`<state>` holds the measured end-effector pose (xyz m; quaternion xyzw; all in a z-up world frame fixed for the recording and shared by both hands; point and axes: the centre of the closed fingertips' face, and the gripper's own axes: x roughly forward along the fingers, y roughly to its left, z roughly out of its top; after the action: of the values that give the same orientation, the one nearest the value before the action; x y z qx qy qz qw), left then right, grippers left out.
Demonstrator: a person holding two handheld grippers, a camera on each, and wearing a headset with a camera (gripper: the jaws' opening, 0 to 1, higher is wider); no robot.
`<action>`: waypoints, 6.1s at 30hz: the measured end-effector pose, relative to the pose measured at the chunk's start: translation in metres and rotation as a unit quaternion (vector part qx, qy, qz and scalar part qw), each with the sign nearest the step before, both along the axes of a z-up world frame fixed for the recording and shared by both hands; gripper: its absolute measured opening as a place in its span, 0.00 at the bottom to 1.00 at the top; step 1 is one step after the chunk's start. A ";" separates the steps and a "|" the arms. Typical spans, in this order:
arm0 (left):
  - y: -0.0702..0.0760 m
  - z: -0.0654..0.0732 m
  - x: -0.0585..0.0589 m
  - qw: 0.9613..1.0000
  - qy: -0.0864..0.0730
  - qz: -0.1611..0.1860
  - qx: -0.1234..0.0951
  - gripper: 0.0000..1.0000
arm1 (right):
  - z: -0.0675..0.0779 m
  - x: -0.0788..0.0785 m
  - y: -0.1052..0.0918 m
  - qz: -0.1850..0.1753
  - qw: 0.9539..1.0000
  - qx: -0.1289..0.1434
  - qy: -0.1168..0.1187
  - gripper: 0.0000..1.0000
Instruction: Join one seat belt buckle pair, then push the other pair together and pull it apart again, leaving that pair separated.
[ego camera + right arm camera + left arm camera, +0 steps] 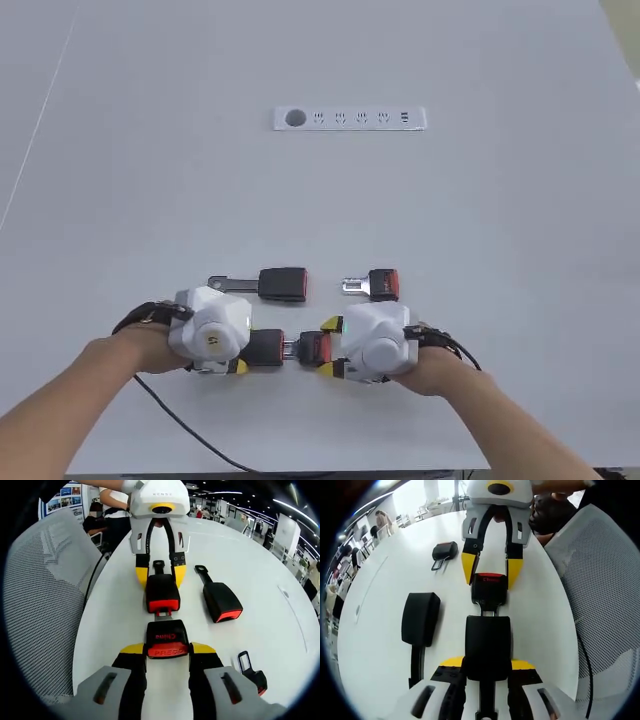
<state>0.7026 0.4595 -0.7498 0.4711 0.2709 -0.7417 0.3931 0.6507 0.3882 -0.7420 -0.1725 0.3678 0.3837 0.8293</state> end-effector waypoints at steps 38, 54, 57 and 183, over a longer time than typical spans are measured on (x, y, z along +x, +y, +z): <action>-0.001 -0.001 -0.001 1.000 -0.007 -0.009 0.012 0.30 | -0.002 0.006 0.011 -0.016 1.000 0.017 0.002 0.28; -0.002 0.000 -0.001 1.000 -0.006 -0.011 0.012 0.30 | 0.004 0.007 0.016 -0.018 1.000 0.018 0.003 0.28; -0.002 0.000 -0.001 1.000 -0.006 -0.011 0.012 0.30 | 0.002 0.007 0.014 -0.018 1.000 0.017 0.004 0.28; -0.056 0.051 0.054 0.994 -0.022 0.058 -0.092 0.51 | 0.039 0.002 -0.122 -0.055 0.995 -0.077 -0.041 0.46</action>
<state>0.7562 0.4035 -0.6989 0.4328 0.2191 -0.7288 0.4832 0.6525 0.2657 -0.7031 -0.2311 0.3709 0.3009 0.8476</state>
